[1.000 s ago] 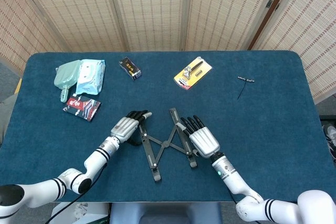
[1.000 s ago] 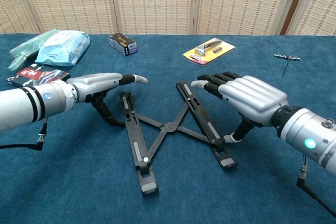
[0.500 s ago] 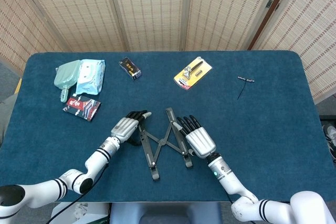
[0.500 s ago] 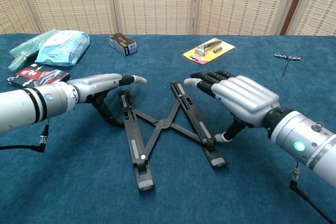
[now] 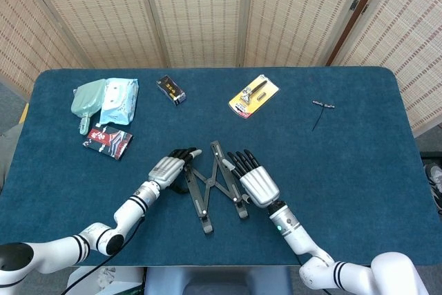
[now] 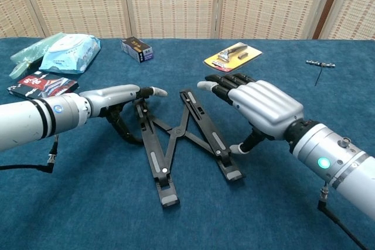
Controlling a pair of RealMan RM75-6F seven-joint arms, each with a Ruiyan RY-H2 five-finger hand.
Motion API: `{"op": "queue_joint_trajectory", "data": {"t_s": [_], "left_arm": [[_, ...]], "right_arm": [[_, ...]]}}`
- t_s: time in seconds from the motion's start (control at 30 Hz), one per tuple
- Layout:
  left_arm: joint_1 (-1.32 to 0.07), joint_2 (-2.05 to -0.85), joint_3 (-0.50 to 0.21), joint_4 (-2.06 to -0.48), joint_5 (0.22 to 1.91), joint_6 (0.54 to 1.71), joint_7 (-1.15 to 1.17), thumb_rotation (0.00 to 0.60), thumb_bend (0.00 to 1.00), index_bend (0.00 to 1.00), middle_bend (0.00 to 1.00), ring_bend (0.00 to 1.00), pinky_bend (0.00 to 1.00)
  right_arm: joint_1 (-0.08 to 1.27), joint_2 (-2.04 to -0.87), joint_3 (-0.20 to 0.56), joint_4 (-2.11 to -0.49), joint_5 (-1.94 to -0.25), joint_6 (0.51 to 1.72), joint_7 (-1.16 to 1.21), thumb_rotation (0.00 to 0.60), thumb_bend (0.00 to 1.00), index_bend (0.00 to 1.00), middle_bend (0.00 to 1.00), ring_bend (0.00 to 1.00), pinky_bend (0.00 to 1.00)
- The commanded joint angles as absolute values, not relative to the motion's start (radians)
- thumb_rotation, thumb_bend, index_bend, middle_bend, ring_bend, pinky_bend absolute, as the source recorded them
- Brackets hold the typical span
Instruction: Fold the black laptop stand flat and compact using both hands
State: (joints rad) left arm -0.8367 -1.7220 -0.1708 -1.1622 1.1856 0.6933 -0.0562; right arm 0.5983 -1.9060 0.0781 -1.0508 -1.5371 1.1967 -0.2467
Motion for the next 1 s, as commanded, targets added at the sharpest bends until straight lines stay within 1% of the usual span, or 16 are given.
{"op": "queue_joint_trajectory", "data": {"t_s": [0.03, 0.53, 0.73, 0.83, 1.0], "left_arm": [[-0.840, -1.720, -0.171, -1.168, 1.185, 0.686, -0.062, 0.600, 0.17, 0.00, 0.00, 0.00, 0.00], [-0.859, -1.704, -0.170, -1.212, 1.196, 0.661, -0.075, 0.600, 0.17, 0.00, 0.00, 0.00, 0.00], [-0.864, -1.696, -0.169, -1.221, 1.194, 0.662, -0.065, 0.600, 0.17, 0.00, 0.00, 0.00, 0.00], [-0.857, -1.682, -0.168, -1.219, 1.190, 0.681, -0.050, 0.600, 0.17, 0.00, 0.00, 0.00, 0.00], [-0.830, -1.634, -0.171, -1.249, 1.176, 0.727, -0.031, 0.600, 0.17, 0.00, 0.00, 0.00, 0.00]], "right_arm": [[0.605, -1.917, 0.084, -1.035, -1.548, 1.209, -0.234, 0.600, 0.00, 0.00, 0.00, 0.00, 0.00], [0.625, -1.957, 0.106, -0.986, -1.564, 1.235, -0.197, 0.600, 0.00, 0.00, 0.00, 0.00, 0.00], [0.627, -1.952, 0.103, -0.990, -1.571, 1.242, -0.192, 0.600, 0.00, 0.00, 0.00, 0.00, 0.00], [0.632, -1.903, 0.095, -1.041, -1.582, 1.230, -0.168, 0.600, 0.00, 0.00, 0.00, 0.00, 0.00], [0.667, -1.745, 0.086, -1.195, -1.600, 1.160, -0.164, 0.600, 0.00, 0.00, 0.00, 0.00, 0.00]]}}
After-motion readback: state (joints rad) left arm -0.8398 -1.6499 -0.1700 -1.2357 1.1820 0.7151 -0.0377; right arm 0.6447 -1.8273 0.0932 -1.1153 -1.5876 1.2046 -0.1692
